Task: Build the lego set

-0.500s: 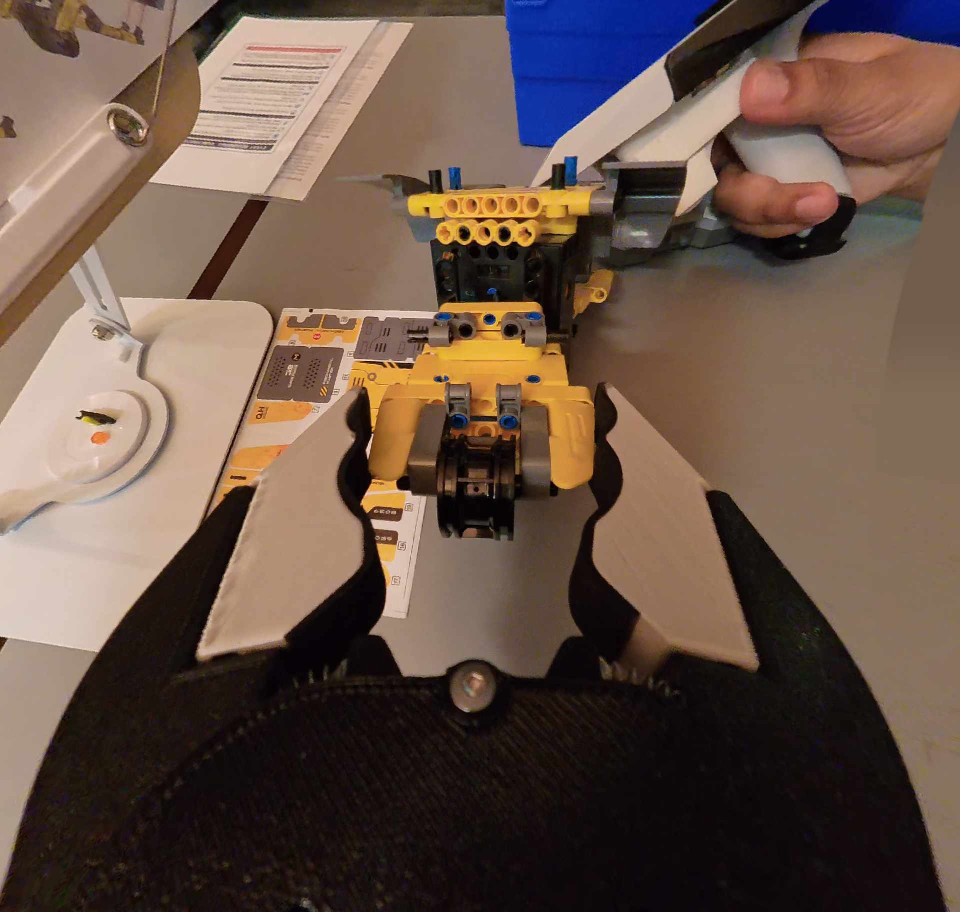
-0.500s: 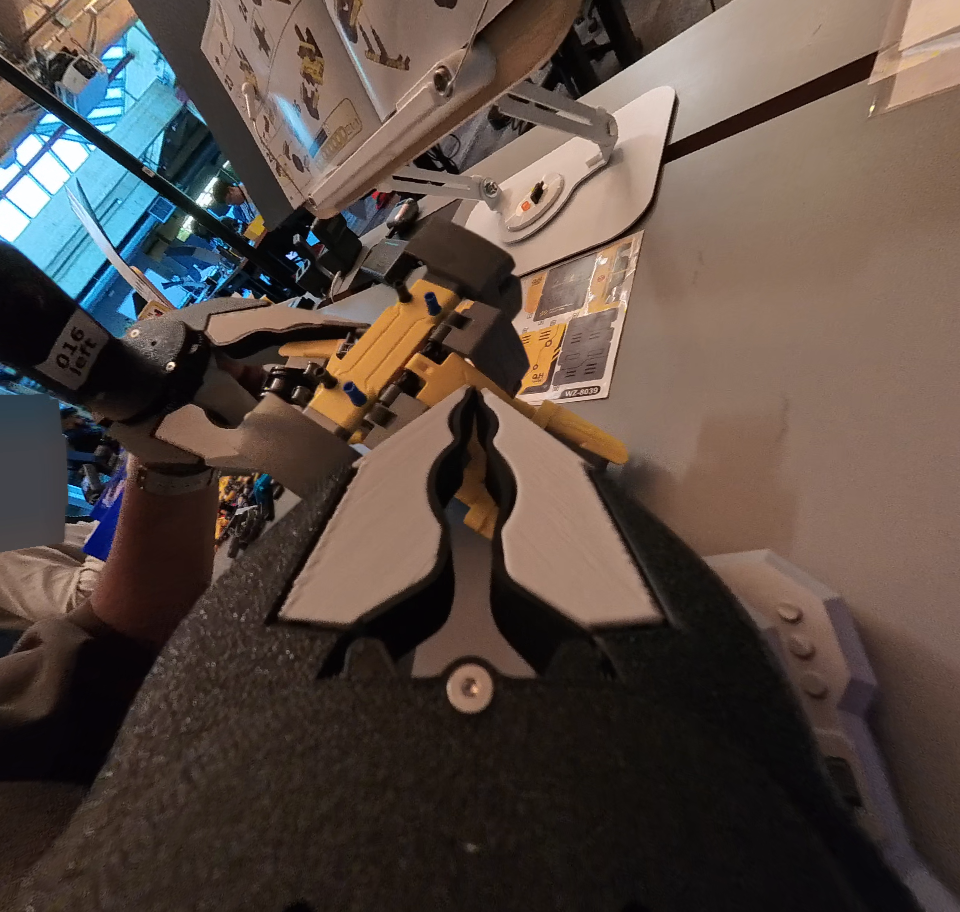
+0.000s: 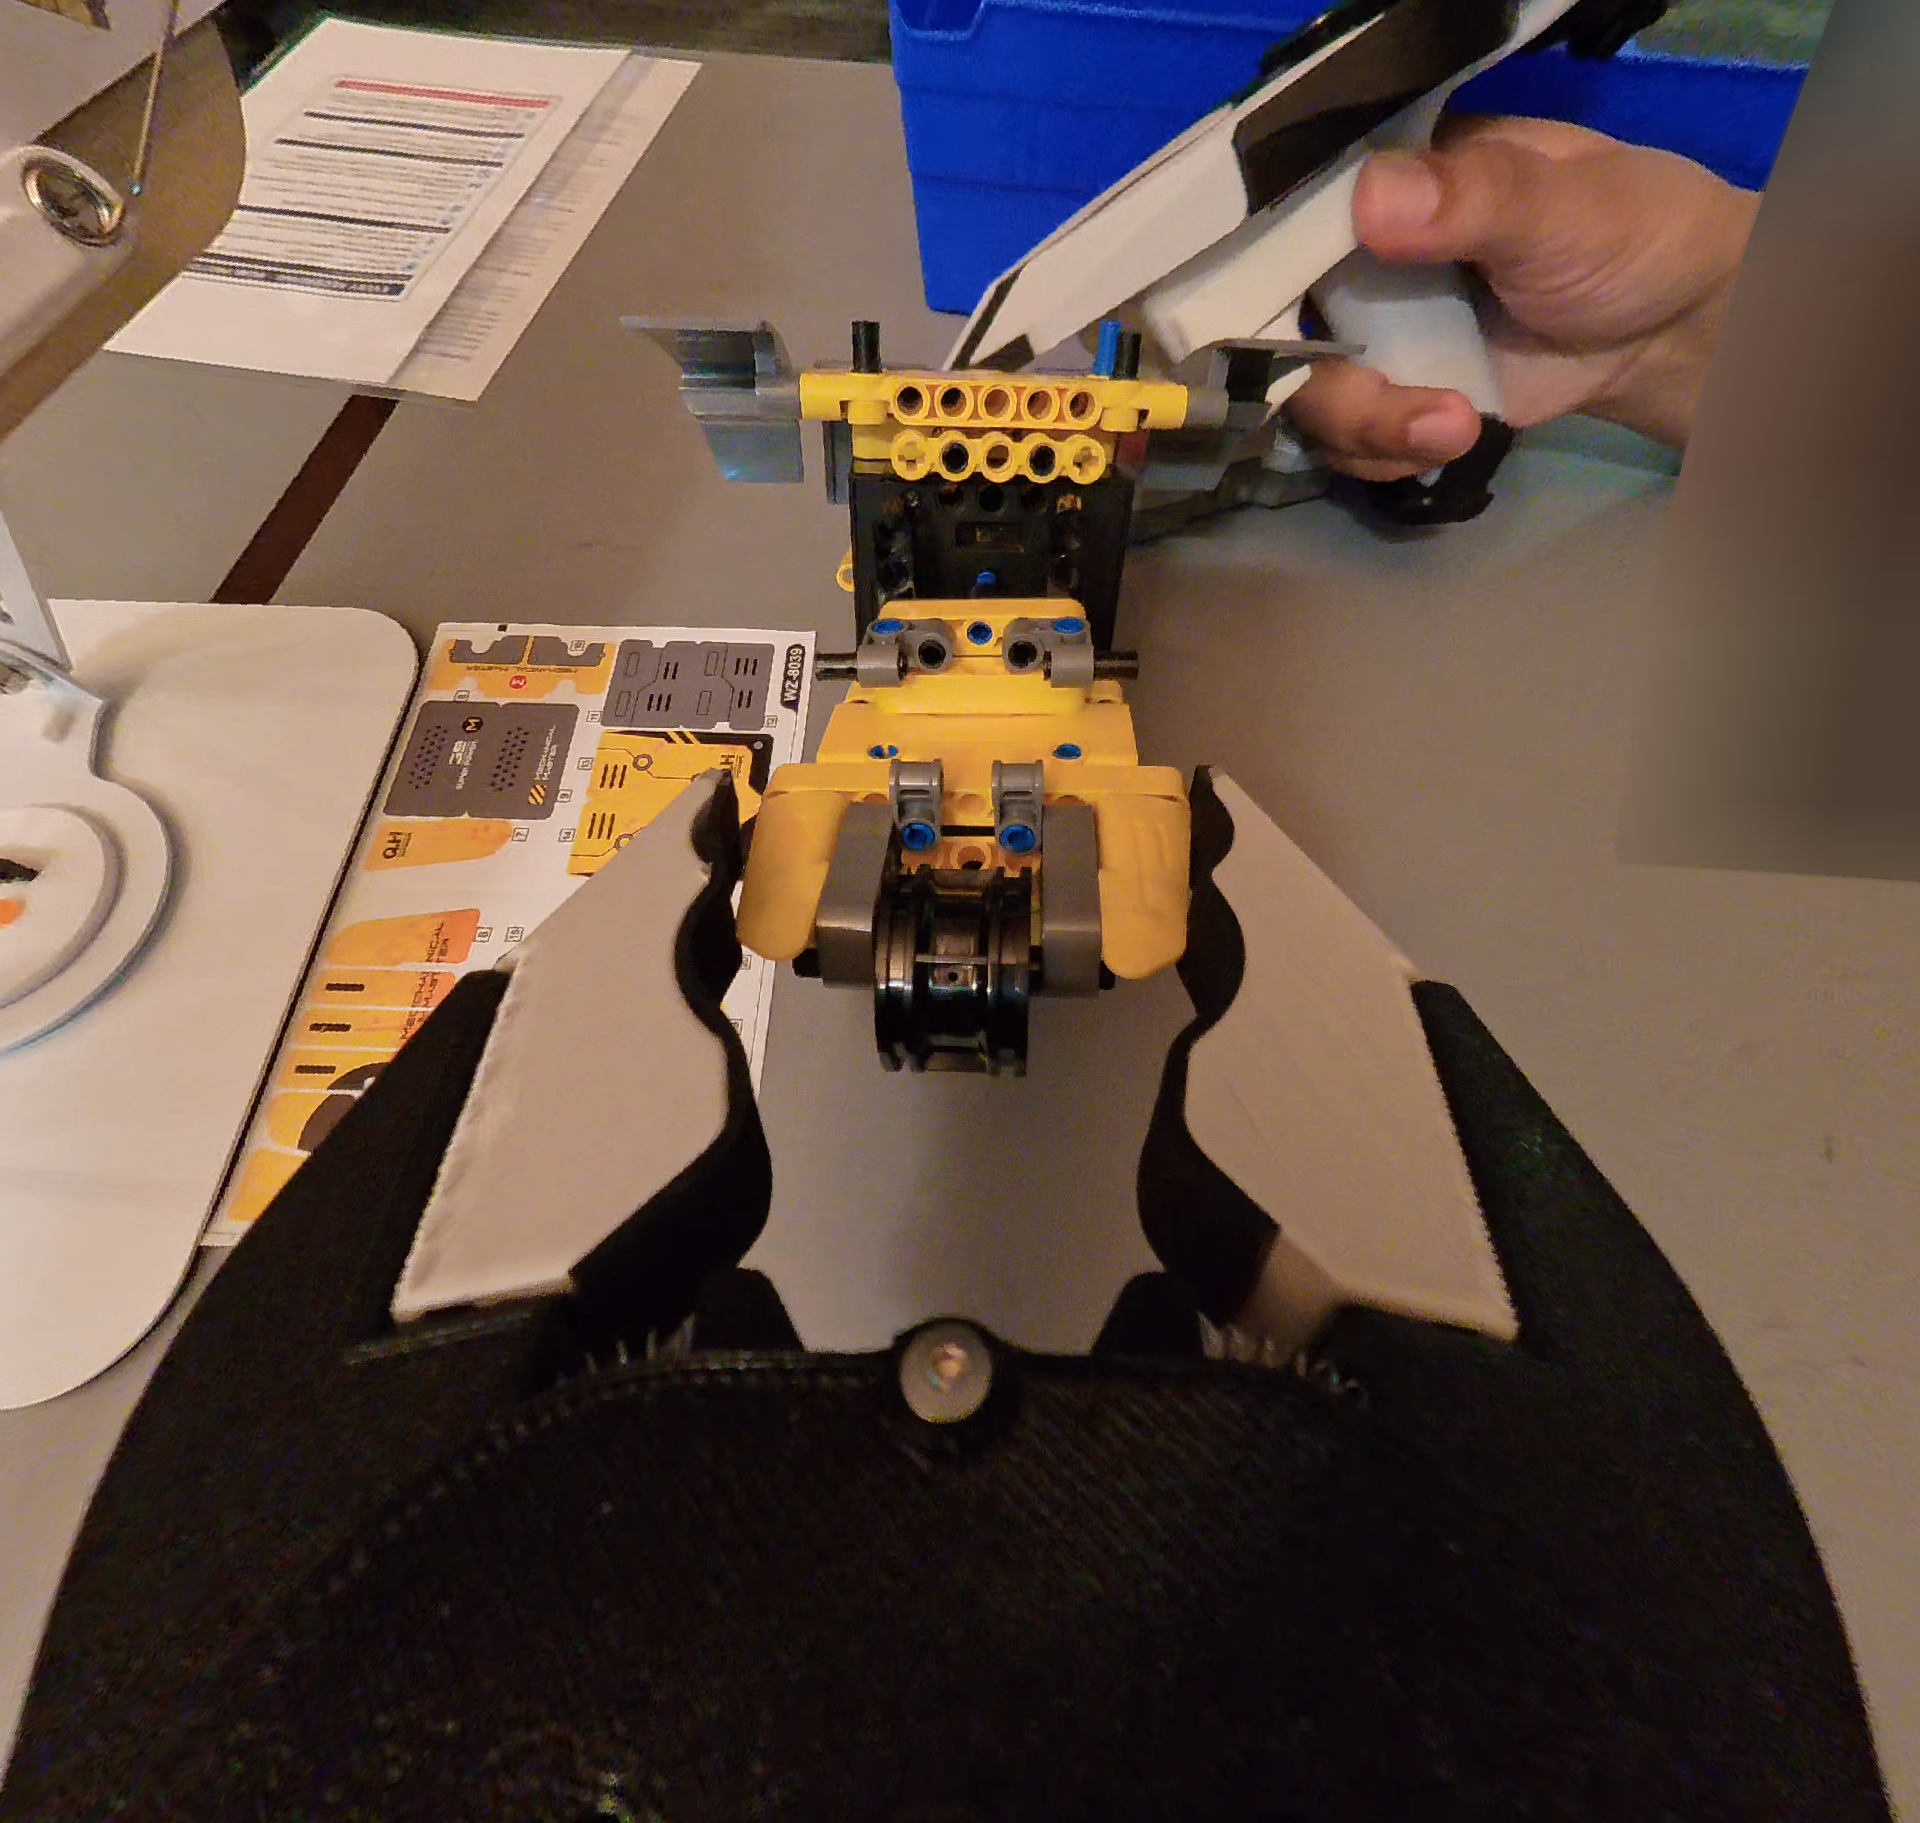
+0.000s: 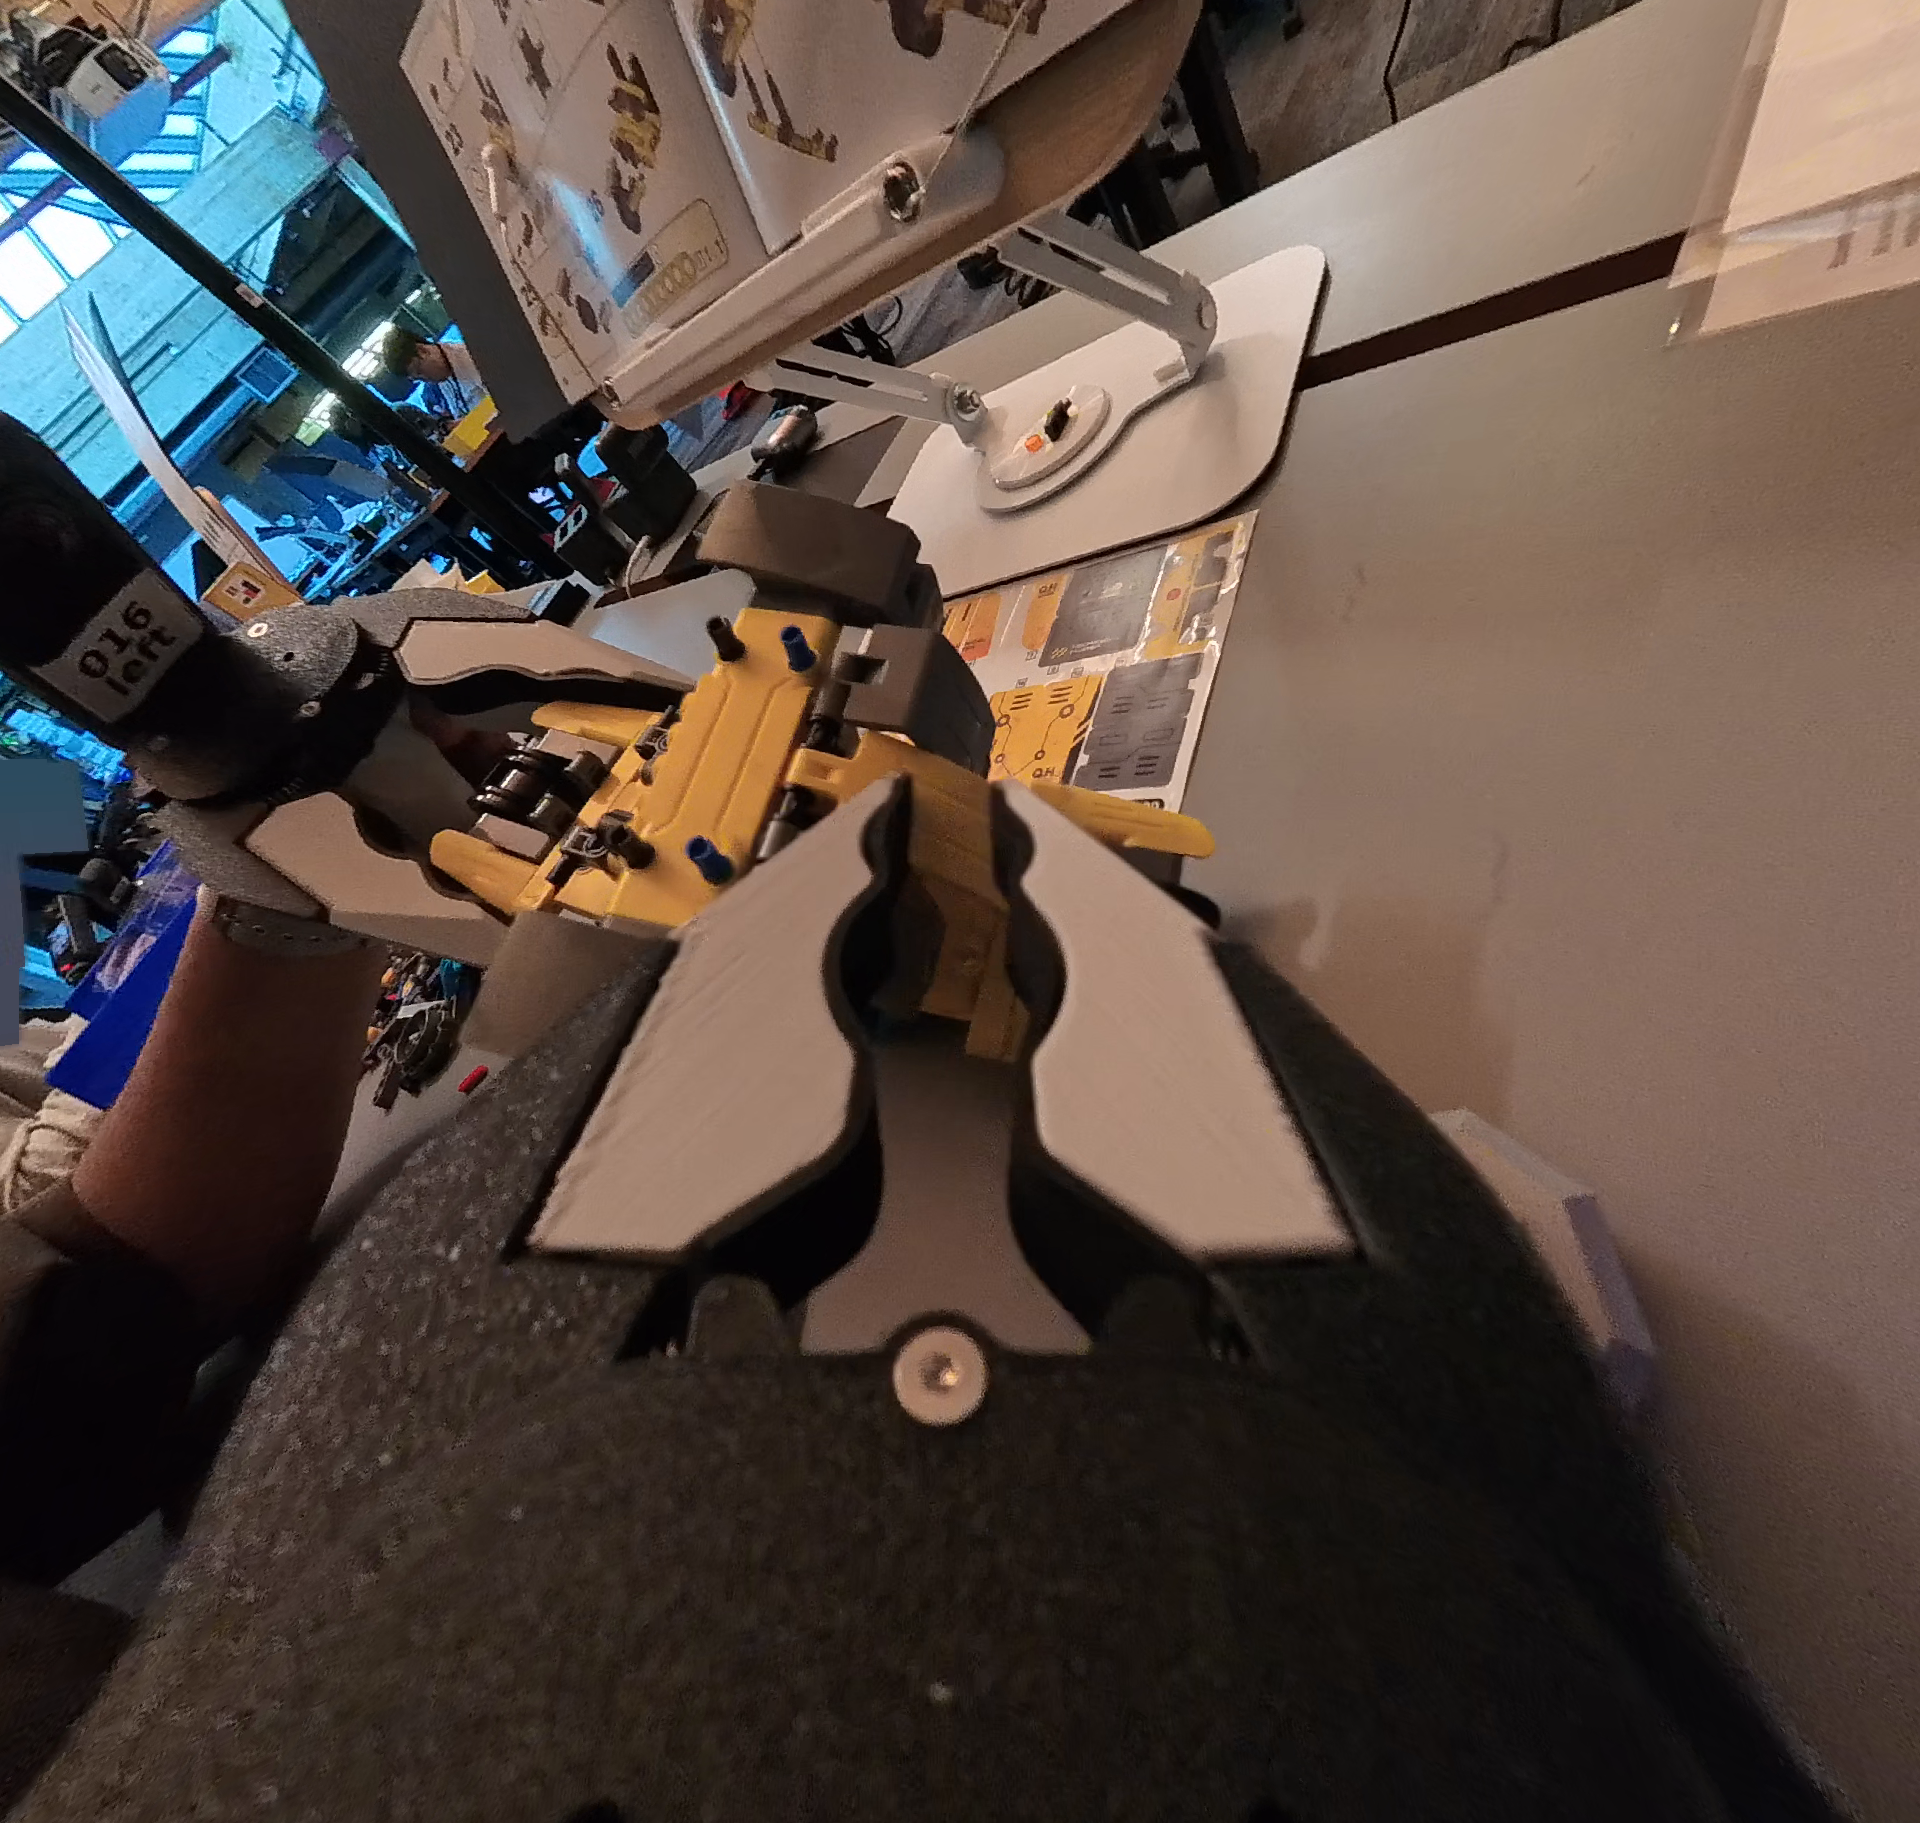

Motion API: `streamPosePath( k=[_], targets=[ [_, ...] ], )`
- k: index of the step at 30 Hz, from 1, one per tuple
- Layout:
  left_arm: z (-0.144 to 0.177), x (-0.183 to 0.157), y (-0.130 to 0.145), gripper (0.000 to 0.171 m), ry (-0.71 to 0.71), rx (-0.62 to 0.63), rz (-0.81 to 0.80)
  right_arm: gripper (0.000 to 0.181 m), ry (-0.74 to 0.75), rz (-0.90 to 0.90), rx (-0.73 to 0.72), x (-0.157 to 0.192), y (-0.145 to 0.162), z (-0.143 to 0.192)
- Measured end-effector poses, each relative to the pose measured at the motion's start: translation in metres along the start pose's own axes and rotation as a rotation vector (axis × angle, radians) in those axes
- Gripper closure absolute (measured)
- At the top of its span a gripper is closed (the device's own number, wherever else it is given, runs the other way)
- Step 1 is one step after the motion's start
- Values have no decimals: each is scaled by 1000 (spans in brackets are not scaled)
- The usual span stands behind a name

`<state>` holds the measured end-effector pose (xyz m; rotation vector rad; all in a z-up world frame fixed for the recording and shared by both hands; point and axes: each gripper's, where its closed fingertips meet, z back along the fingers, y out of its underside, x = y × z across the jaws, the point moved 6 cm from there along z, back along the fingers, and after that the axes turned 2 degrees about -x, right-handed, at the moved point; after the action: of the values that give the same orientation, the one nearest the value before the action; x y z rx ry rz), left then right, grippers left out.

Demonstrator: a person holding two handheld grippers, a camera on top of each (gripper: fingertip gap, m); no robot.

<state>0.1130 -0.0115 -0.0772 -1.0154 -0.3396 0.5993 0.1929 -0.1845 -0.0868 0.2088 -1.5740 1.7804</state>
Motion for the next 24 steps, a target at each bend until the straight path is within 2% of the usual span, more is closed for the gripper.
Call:
streamPosePath(
  k=[5, 10, 14, 17, 20, 24],
  targets=[
    [3, 2, -1, 89, -27, -1, 1, 136, -68, 55, -41, 7, -7, 6],
    [13, -3, -6, 89, -86, -15, -3, 120, -111, 190, -114, 16, -17, 17],
    [24, -13, -3, 89, -172, -54, -18, 116, -106, 392, -238, 28, -26, 30],
    [37, -22, 1, 89, -263, -105, 7, 112, -98, 534, -269, 38, -23, 33],
    [60, -31, 10, 89, -324, -166, 42, 111, -225, 668, -341, 69, -14, 41],
    [96, -45, 22, 89, -331, -347, 150, 113, -270, 748, -367, 88, -1, 42]
  ],
)
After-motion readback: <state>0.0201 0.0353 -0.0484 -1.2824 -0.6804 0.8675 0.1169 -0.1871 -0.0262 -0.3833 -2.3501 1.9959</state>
